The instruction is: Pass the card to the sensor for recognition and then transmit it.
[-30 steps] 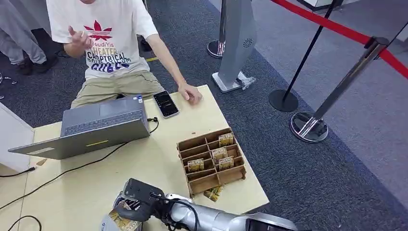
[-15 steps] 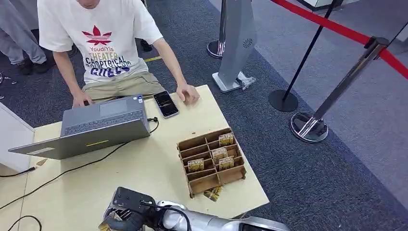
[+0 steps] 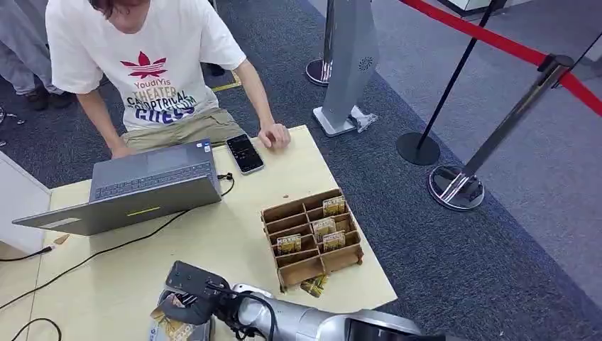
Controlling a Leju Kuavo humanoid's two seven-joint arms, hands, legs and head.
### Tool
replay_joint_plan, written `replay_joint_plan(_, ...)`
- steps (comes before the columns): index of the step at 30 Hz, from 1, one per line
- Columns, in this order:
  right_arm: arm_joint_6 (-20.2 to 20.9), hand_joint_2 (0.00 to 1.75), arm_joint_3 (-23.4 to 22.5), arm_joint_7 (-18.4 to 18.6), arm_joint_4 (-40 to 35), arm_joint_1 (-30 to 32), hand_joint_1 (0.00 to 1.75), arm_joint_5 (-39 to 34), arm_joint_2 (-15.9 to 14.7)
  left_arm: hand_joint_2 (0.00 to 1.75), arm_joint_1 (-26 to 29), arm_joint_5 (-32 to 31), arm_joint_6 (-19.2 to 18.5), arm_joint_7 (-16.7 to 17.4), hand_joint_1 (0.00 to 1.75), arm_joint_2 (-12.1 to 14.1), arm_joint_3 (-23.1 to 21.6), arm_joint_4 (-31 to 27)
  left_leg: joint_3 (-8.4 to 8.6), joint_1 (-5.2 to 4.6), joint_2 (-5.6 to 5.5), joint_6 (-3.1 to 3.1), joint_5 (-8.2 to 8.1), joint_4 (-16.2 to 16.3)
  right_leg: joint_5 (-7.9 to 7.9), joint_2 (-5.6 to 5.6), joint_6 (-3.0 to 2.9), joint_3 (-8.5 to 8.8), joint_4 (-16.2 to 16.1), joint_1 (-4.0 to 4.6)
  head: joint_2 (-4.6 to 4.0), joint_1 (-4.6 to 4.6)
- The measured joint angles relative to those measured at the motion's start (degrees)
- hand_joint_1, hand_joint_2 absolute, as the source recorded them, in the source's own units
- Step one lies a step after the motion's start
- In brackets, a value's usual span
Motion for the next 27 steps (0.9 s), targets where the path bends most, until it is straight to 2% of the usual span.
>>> replay_joint_plan(7, -1.42, 1.75, -1.97, 0.24, 0.53, -1.36, 1.75, -0.42, 0.02, 0.0, 0.0, -0.26, 0.0, 0.04, 0.0, 0.0, -0.02, 0.0, 0.0, 0.0, 0.0, 0.0, 0.0, 0.0, 0.0, 0.0, 0.0, 0.0, 0.0, 0.0, 0.0, 0.0)
replay_joint_plan(27, -4.5, 1.75, -2.51, 2.71, 5.09, 0.46, 1.75, 0.5, 0.02, 0.0, -0.02, -0.92, 0.52, 0.0, 0.0, 0.0, -0.02, 0.0, 0.0, 0.0, 0.0, 0.0, 0.0, 0.0, 0.0, 0.01, 0.0, -0.02, 0.0, 0.0, 0.0, 0.0)
